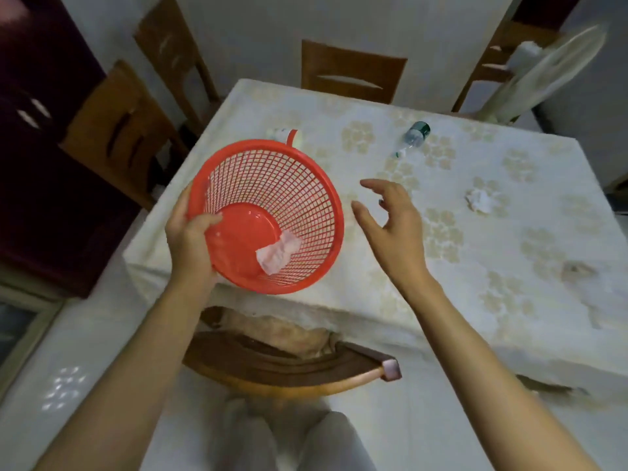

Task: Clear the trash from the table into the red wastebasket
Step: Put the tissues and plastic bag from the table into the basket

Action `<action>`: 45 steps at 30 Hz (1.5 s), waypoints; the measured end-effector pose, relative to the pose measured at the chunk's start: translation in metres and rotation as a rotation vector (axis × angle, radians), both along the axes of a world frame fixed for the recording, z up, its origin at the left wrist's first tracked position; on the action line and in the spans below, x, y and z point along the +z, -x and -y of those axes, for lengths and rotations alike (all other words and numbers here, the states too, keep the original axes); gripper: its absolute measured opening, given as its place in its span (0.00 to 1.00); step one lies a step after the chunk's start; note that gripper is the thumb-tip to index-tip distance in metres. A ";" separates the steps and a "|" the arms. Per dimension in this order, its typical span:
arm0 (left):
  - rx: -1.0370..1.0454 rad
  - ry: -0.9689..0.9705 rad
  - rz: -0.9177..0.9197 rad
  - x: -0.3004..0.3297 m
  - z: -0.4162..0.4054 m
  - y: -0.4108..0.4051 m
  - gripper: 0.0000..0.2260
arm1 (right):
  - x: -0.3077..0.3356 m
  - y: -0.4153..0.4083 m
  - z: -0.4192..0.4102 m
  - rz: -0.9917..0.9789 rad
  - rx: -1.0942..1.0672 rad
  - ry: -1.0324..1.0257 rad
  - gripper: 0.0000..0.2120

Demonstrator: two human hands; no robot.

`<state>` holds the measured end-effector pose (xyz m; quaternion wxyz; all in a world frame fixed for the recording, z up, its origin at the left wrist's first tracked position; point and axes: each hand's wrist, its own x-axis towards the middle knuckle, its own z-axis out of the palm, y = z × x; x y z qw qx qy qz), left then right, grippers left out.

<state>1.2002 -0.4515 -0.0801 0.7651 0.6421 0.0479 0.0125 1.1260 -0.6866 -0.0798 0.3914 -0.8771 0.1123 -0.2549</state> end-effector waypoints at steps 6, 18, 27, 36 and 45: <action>0.000 -0.012 0.016 -0.016 -0.083 -0.048 0.25 | -0.050 -0.059 -0.046 -0.154 -0.122 -0.020 0.19; -0.165 -0.022 -0.062 -0.046 -0.198 -0.148 0.28 | -0.194 -0.127 -0.154 -0.922 -0.335 0.088 0.34; -0.188 -0.009 -0.108 -0.064 -0.207 -0.157 0.26 | -0.200 -0.128 -0.149 -0.667 -0.486 0.125 0.11; -0.176 -0.013 -0.146 -0.063 -0.191 -0.161 0.24 | -0.144 -0.106 -0.135 -0.312 -0.611 -0.060 0.11; -0.287 0.023 -0.141 -0.053 -0.135 -0.169 0.23 | -0.013 -0.099 -0.138 0.132 -0.556 -0.126 0.06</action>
